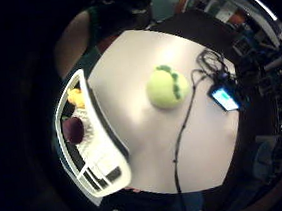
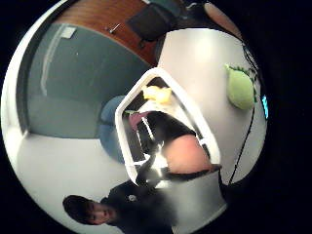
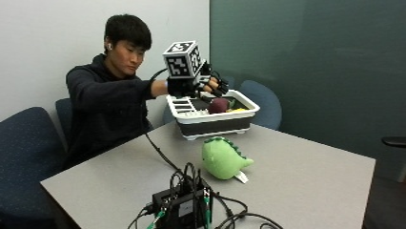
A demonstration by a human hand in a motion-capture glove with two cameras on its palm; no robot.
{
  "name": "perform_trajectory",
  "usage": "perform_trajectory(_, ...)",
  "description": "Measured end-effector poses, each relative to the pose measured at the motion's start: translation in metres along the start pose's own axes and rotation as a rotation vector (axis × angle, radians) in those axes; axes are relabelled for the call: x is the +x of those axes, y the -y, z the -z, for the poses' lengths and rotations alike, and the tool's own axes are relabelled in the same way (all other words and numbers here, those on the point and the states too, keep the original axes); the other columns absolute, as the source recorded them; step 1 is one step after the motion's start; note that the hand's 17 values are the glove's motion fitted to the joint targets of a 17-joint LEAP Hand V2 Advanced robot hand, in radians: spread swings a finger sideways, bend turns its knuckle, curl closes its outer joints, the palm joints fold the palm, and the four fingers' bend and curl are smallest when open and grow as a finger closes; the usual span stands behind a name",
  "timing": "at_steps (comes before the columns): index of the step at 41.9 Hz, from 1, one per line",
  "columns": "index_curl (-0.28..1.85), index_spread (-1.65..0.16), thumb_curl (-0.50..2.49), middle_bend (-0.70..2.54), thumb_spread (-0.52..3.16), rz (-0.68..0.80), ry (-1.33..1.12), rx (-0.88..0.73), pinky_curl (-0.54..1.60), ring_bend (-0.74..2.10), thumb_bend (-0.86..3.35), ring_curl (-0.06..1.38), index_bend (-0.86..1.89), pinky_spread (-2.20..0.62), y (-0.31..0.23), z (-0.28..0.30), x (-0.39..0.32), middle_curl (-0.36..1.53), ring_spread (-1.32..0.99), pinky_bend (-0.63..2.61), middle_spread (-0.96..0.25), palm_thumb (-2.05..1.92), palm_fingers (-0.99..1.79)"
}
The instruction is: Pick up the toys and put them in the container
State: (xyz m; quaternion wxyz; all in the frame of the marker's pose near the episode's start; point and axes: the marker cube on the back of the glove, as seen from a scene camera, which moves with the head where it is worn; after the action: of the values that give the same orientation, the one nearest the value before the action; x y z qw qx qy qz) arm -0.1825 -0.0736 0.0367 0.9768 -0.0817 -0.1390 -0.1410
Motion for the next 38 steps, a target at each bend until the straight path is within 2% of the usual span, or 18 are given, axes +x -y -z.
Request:
perform_trajectory(6, 0.40, -0.29, 0.34, 0.28, 1.30, -0.083, -0.039, -0.038, 0.37, 0.30, -0.02, 0.17, 0.26, 0.03, 0.011, -0.033, 0.054, 0.41, -0.06, 0.59, -0.04, 0.03, -0.04)
perform_trajectory(15, 0.36, -0.32, 0.34, 0.07, 1.32, -0.193, -0.054, -0.238, 0.42, 0.24, 0.01, 0.17, 0.14, 0.05, 0.036, -0.109, 0.099, 0.32, -0.01, 0.81, 0.00, 0.09, -0.16)
perform_trajectory(20, 0.34, -0.33, 0.35, 0.04, 1.28, -0.211, -0.192, -0.216, 0.46, 0.23, 0.02, 0.18, 0.13, 0.06, 0.050, -0.139, 0.121, 0.27, 0.02, 0.99, 0.02, 0.17, -0.13)
perform_trajectory(23, 0.33, -0.33, 0.37, 0.05, 1.25, -0.200, -0.233, -0.141, 0.47, 0.35, 0.04, 0.21, 0.13, 0.05, 0.056, -0.147, 0.130, 0.24, 0.03, 1.08, 0.04, 0.23, -0.01)
perform_trajectory(26, 0.31, -0.33, 0.39, 0.15, 1.25, -0.182, -0.214, -0.055, 0.45, 0.58, 0.09, 0.25, 0.12, -0.02, 0.060, -0.149, 0.134, 0.24, 0.00, 1.07, 0.03, 0.34, 0.26)
perform_trajectory(32, 0.29, -0.33, 0.44, 0.29, 1.30, -0.173, -0.123, 0.050, 0.42, 0.88, 0.19, 0.33, 0.13, -0.19, 0.063, -0.150, 0.130, 0.29, -0.18, 1.06, -0.06, 0.54, 0.75)
perform_trajectory(36, 0.31, -0.33, 0.52, 0.40, 1.15, -0.209, -0.018, 0.075, 0.43, 0.99, 0.22, 0.39, 0.17, -0.27, 0.061, -0.150, 0.128, 0.34, -0.26, 1.08, -0.13, 0.68, 0.95)
perform_trajectory(38, 0.32, -0.33, 0.54, 0.41, 1.09, -0.226, 0.026, 0.079, 0.44, 1.01, 0.22, 0.41, 0.17, -0.30, 0.058, -0.148, 0.128, 0.35, -0.29, 1.08, -0.16, 0.71, 0.94)
